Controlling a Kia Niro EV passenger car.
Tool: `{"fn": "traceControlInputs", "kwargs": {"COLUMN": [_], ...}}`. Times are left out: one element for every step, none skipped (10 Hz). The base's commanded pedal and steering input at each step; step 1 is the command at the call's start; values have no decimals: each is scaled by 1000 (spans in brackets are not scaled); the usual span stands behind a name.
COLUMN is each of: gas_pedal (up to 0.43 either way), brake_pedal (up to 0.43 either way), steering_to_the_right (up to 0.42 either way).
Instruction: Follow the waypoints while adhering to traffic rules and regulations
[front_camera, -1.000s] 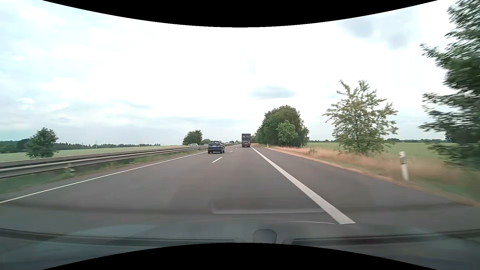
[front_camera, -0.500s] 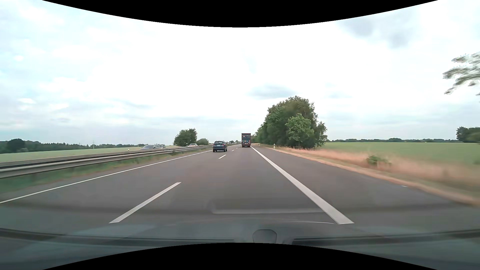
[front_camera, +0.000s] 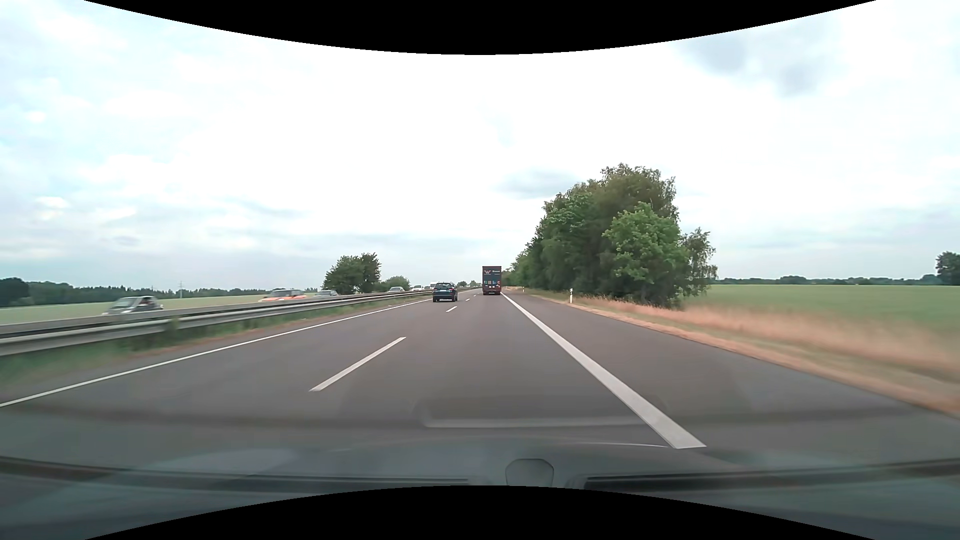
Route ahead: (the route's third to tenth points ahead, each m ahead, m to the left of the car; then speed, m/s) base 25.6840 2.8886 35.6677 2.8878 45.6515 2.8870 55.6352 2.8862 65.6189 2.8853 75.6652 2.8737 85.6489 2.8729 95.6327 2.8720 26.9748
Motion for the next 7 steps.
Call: {"fn": "traceControlInputs", "kwargs": {"gas_pedal": [8,8,39,59,59,59,59], "brake_pedal": [0,0,0,0,0,0,0], "steering_to_the_right": [-3,-3,-3,-3,-3,-3,-3]}}
